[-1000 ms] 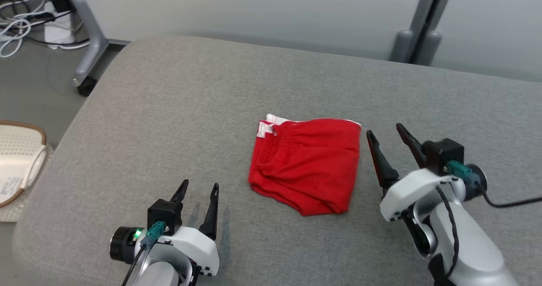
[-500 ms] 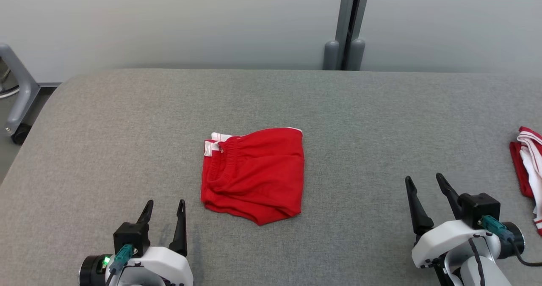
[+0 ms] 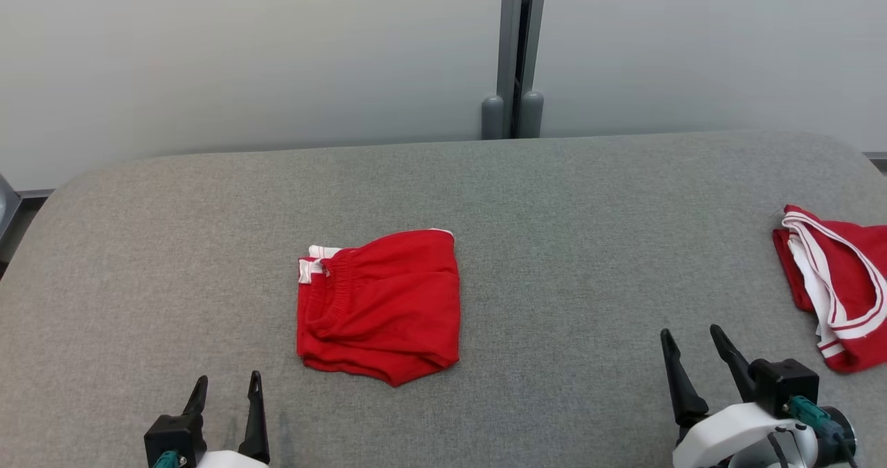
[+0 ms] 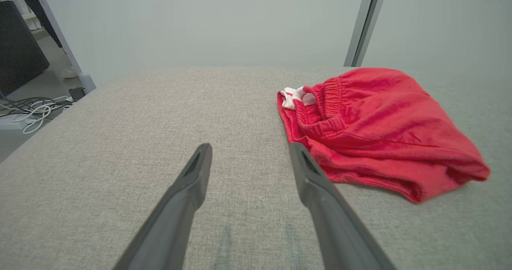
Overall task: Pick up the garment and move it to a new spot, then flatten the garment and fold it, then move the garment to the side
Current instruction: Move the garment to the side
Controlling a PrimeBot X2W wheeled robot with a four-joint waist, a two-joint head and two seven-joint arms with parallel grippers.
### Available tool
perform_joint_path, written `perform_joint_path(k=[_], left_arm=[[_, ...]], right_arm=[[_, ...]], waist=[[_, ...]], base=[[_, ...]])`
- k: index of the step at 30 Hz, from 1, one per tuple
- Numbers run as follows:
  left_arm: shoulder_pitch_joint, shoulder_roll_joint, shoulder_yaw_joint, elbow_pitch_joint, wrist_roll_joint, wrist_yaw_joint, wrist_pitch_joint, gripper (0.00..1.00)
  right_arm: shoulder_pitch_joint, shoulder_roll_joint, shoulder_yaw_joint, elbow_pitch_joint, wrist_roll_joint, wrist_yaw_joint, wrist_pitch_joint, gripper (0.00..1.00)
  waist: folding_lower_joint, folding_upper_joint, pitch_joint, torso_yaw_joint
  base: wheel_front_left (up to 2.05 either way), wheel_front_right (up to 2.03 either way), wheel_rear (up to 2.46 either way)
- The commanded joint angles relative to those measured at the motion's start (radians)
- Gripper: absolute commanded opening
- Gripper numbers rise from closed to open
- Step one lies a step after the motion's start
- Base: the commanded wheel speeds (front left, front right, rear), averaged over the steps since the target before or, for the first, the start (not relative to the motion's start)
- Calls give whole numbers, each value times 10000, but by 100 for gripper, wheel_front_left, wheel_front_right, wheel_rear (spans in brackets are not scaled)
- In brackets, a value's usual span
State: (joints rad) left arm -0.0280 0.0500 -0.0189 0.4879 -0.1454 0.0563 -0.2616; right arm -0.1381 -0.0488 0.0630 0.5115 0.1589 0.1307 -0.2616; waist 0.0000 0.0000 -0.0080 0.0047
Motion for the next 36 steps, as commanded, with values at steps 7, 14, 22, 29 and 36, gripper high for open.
perform_joint_path(k=[7, 14, 22, 29, 36], left_arm=[[76, 31, 183, -93, 173, -94, -43, 100], [6, 31, 16, -71, -4, -114, -43, 100], [-512, 30, -601, -257, -104, -222, -43, 100], [-944, 31, -1231, -316, -226, -303, -43, 100], [-1285, 31, -1850, -348, -409, -281, -43, 100]], right_arm=[[117, -51, 12, -76, 107, -1, -41, 100], [63, -49, 122, -38, 155, -1, -41, 100], [-411, -54, 868, 159, 670, -1, -41, 100], [-1450, -57, 1905, 707, 1275, -1, -41, 100], [-2784, -58, 2735, 1607, 2197, -1, -43, 100]], waist=[[0, 0, -35, -72], [0, 0, 90, 43], [0, 0, 864, 877], [0, 0, 1656, 1816], [0, 0, 2163, 2834]], base=[[0, 0, 0], [0, 0, 0], [0, 0, 0], [0, 0, 0], [0, 0, 0]])
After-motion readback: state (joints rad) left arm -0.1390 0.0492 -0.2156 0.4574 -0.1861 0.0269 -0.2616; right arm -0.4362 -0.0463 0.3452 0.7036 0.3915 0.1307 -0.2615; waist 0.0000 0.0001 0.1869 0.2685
